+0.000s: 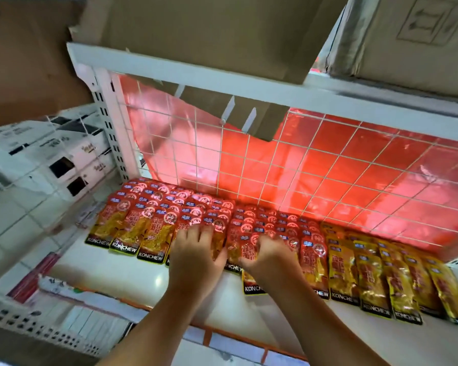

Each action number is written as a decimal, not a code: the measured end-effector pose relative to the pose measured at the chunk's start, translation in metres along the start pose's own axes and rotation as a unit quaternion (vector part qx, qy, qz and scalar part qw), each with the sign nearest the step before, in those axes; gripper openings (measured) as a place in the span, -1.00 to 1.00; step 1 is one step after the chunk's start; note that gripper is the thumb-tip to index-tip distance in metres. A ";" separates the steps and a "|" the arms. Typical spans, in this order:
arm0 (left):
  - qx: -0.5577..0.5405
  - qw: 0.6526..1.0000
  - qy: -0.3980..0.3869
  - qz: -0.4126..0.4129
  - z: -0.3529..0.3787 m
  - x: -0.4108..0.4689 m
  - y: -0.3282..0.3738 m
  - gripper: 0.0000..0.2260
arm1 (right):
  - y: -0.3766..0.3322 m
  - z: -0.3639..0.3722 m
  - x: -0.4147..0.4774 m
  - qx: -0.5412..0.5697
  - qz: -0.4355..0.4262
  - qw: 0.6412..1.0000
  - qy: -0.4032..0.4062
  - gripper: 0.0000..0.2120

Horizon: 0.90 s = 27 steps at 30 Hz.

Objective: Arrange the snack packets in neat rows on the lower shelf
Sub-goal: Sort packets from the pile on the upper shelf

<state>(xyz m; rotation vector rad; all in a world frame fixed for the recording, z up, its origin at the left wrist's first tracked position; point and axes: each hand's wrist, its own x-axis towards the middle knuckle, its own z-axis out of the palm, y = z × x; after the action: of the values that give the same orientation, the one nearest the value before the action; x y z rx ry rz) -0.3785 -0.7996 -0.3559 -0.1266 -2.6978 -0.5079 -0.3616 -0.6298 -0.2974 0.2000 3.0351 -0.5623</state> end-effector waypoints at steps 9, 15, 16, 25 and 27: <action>0.032 0.994 -0.008 0.103 -0.002 -0.007 -0.017 -0.62 | -0.031 0.018 0.011 0.004 0.059 0.998 -0.023 -0.52; 0.020 0.994 -0.019 0.103 -0.004 -0.007 -0.019 -0.69 | -0.047 0.019 0.021 -0.010 0.121 0.991 -0.049 -0.49; 0.015 0.994 -0.020 0.103 -0.004 -0.007 -0.020 -0.70 | -0.049 0.019 0.022 -0.014 0.123 0.991 -0.048 -0.48; -0.013 0.995 -0.014 0.098 0.002 -0.007 -0.021 -0.73 | -0.050 0.019 0.023 -0.020 0.124 0.991 -0.045 -0.45; -0.012 0.995 -0.016 0.097 0.002 -0.007 -0.021 -0.73 | -0.050 0.019 0.022 -0.017 0.124 0.991 -0.047 -0.47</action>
<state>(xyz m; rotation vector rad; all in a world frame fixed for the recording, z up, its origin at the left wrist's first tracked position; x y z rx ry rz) -0.3760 -0.8185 -0.3673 -0.4020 -2.6743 -0.4826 -0.3896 -0.6801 -0.2993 0.5233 2.8674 -0.4849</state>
